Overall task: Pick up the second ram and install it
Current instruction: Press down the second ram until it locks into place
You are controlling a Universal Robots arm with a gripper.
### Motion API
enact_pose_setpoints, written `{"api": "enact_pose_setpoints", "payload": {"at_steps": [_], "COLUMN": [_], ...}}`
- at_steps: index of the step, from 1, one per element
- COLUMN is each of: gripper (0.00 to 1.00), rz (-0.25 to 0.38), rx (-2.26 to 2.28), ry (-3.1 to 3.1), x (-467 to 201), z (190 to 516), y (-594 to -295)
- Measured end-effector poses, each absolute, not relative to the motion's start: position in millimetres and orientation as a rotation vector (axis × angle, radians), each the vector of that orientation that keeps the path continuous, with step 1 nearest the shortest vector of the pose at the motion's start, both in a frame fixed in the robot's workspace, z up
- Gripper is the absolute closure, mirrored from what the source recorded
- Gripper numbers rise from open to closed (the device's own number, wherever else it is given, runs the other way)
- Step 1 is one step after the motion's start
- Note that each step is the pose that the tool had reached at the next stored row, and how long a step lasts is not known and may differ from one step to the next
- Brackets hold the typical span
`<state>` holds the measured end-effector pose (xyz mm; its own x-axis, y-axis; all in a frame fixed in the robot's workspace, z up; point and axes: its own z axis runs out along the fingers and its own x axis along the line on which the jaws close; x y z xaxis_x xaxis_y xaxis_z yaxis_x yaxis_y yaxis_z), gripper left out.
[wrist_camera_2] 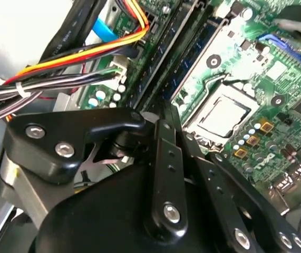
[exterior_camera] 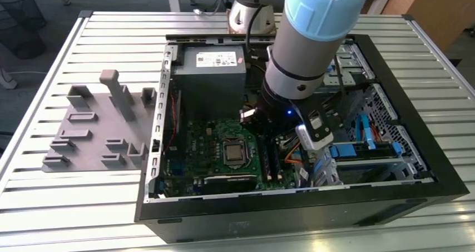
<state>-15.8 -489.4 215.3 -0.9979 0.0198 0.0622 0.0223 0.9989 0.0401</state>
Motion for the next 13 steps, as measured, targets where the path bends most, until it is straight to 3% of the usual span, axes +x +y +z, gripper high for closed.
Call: {"api": "enact_pose_setpoints", "payload": {"at_steps": [6,13], "gripper": [0.89,0.89], "rz": [-0.065,-0.065], "rx": [-0.032,-0.032], "ry": [-3.079,-3.079], "x": [-16,-16], "z": [235,236], "y": [-489,-489]}}
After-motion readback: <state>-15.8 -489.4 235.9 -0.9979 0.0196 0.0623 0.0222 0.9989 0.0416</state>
